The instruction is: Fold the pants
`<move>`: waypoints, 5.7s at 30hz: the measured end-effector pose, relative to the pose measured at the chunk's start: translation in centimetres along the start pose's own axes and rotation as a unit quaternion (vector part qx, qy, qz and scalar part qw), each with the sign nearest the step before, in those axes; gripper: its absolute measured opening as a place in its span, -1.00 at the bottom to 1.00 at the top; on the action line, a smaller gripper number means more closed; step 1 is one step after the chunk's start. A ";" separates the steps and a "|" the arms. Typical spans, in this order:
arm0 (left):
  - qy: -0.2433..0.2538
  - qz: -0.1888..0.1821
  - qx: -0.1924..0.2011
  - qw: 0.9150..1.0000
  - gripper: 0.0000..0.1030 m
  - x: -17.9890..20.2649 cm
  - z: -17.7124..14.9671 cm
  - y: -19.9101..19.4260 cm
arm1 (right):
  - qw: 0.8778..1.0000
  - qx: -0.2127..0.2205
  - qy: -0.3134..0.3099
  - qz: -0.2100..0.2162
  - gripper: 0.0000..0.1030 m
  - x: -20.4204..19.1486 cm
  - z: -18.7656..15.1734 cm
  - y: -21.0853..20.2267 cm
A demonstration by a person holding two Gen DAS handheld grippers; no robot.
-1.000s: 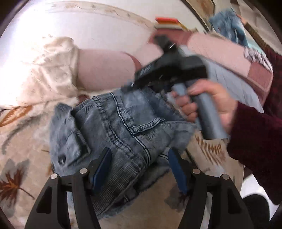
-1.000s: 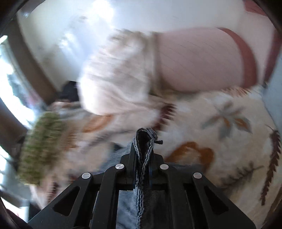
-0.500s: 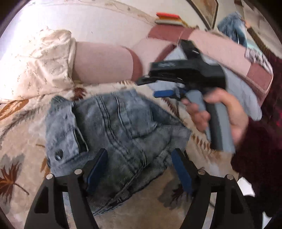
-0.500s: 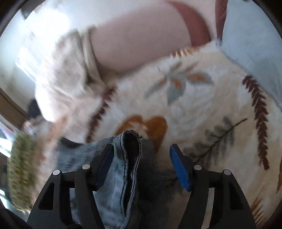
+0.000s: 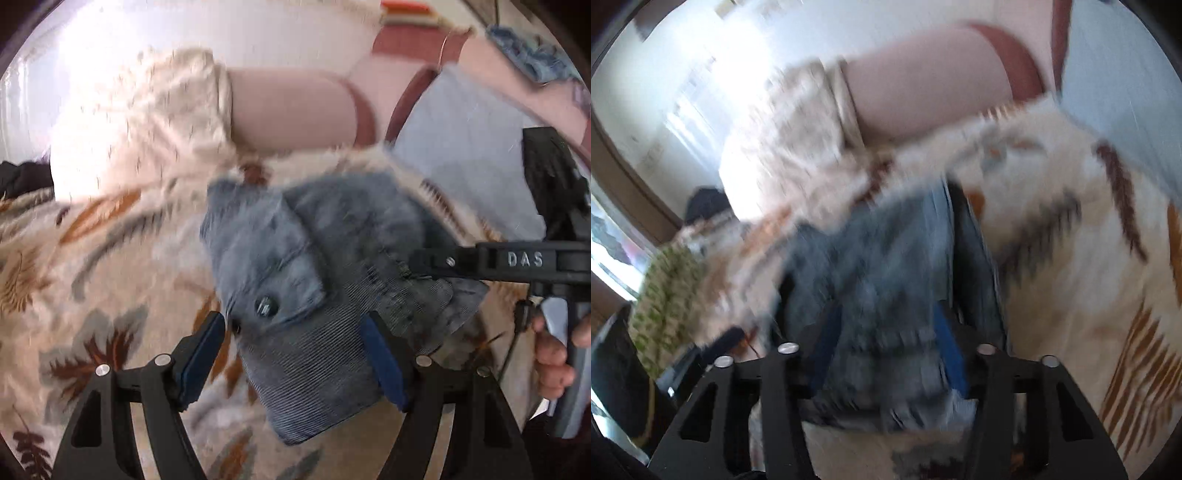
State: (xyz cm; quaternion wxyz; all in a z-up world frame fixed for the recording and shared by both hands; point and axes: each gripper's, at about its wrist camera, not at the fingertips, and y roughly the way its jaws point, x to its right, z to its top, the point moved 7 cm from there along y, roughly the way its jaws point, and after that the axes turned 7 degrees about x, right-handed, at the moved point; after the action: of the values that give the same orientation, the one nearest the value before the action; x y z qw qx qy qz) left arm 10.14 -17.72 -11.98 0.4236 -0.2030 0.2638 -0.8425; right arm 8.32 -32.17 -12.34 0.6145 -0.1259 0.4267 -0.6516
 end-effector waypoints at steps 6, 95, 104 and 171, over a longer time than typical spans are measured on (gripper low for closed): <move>0.024 -0.003 -0.015 1.000 0.71 1.0 -1.4 1.7 | 0.999 -0.043 0.008 -0.026 -0.29 2.2 -2.4 2.6; 0.004 0.051 0.095 0.994 0.99 -3.7 2.0 -5.1 | 0.979 0.183 -0.086 0.004 0.53 -4.1 -0.4 -7.6; 0.013 0.038 0.079 0.996 0.99 -2.3 1.1 -4.5 | 0.988 0.133 -0.073 -0.042 0.53 -1.9 -0.6 -4.9; -0.110 -0.136 -0.067 0.982 0.99 -0.3 -0.9 5.3 | 0.977 -0.074 0.160 0.118 0.80 5.5 1.4 5.3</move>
State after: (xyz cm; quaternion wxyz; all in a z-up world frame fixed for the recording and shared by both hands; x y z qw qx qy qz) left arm 13.00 -19.87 -15.98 0.3167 -0.3565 0.2417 -0.8451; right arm 11.74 -37.10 -17.26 0.5998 -0.0139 0.5780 -0.5531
